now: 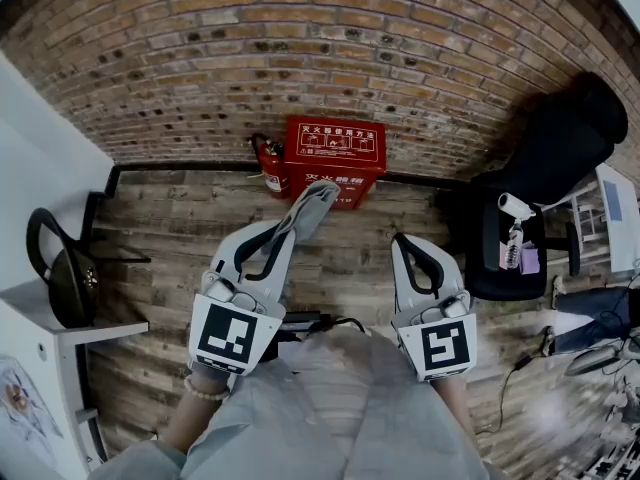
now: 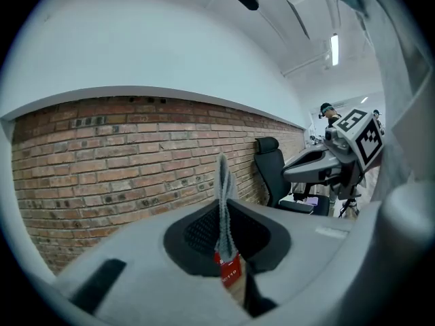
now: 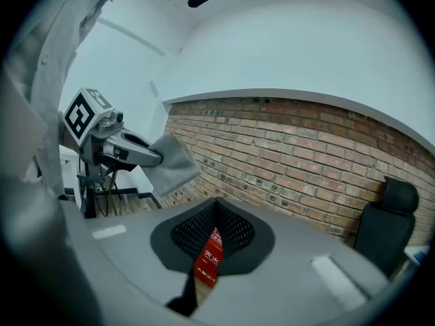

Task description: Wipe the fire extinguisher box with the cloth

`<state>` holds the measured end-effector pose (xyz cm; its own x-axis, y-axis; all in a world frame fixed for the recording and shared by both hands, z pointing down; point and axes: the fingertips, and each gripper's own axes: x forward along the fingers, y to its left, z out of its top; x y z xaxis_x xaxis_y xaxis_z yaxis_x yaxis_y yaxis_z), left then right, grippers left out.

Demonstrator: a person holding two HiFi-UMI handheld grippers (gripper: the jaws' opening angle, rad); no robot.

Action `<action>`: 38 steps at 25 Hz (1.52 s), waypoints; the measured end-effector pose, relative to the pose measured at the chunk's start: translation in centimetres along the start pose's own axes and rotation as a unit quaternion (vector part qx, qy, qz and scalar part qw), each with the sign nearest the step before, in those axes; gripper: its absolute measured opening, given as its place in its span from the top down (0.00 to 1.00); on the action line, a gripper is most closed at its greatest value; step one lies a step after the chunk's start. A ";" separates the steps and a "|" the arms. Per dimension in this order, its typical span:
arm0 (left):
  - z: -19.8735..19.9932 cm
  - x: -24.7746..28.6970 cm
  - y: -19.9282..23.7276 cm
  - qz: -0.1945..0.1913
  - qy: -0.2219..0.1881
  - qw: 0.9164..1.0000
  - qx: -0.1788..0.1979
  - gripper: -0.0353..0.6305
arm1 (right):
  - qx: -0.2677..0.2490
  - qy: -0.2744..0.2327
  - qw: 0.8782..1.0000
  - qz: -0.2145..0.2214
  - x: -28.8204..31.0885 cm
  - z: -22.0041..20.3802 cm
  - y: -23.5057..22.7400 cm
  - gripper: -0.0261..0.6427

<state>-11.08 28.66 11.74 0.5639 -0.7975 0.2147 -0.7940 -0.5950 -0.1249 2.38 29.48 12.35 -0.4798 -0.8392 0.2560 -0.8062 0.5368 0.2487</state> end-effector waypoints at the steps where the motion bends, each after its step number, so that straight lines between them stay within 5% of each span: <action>1: 0.0 -0.2 0.2 -0.002 -0.001 1.000 0.001 0.93 | -0.001 0.000 1.000 -0.002 0.0 0.1 0.3 0.95; 20: -1.9 -1.6 1.8 -0.008 0.002 1.000 0.002 0.93 | -0.004 0.026 1.000 -0.007 0.2 -1.0 3.5 0.94; 38: -1.3 10.1 4.1 0.034 0.032 0.999 -0.010 0.93 | 0.010 0.027 0.999 0.029 7.9 -4.0 -7.0 0.94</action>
<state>-8.96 18.29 14.69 0.4931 -0.8279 0.2674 -0.8351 -0.5366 -0.1215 5.59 19.48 16.39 -0.5068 -0.8005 0.3201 -0.7848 0.5820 0.2128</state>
